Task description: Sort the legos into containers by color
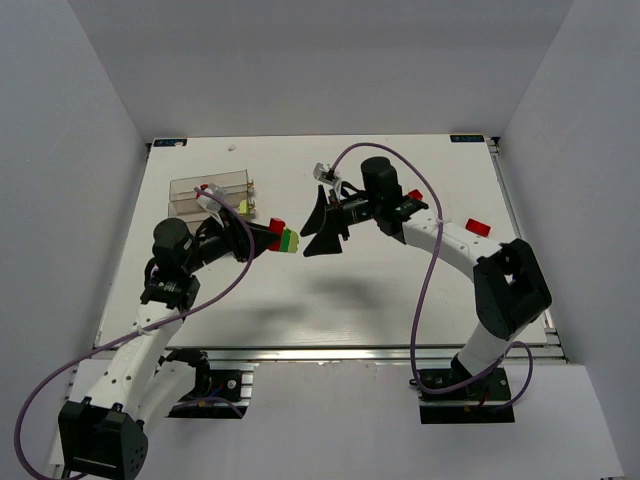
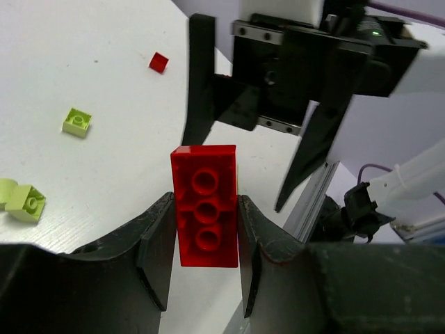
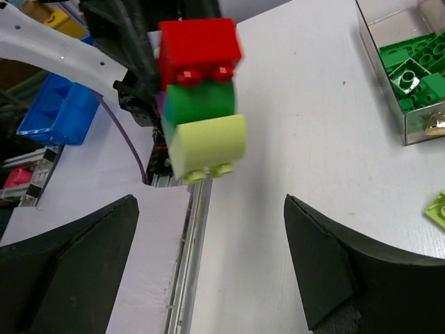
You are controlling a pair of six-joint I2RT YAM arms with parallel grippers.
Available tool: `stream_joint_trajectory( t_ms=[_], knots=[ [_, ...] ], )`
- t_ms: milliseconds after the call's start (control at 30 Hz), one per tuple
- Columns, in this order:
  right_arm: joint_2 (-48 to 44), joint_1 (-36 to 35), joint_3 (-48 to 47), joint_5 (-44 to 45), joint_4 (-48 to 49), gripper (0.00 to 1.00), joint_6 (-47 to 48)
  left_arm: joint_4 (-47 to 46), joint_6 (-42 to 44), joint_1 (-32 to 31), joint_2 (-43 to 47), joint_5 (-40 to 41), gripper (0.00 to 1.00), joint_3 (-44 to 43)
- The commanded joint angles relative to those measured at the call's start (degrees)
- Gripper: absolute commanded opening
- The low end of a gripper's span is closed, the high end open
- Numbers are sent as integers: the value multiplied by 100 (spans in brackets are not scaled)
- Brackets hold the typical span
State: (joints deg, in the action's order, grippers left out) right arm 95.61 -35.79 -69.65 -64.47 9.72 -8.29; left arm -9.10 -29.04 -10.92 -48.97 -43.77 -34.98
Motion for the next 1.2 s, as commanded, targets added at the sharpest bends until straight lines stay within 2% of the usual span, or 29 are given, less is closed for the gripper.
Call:
stream_joint_trajectory(
  t_ms=[0,233,567,733,767,1033,1133,1167],
  knots=[
    [62,-24,-321,-242,592,89,-488,-197,311,19,168,-290,0,176],
    [256,-156,-436,-329,1242,89,-1156,-241,223,19,283,-246,0,316],
    [405,-490,-444,-207,1471,82,-1508,-469,39,19,256,-211,0,343],
    [520,-517,-541,-206,1525,75,-1570,-443,12,19,274,-229,0,352],
    [546,-517,-576,-224,1533,70,-1579,-461,3,19,283,-220,0,360],
    [599,-543,-620,-303,1814,53,-1728,-672,-146,19,230,-211,0,396],
    [634,-543,-629,-347,1937,41,-1807,-672,-146,19,204,-220,0,378],
    [643,-552,-620,-373,1964,34,-1825,-672,-146,19,195,-229,0,378]
  ],
)
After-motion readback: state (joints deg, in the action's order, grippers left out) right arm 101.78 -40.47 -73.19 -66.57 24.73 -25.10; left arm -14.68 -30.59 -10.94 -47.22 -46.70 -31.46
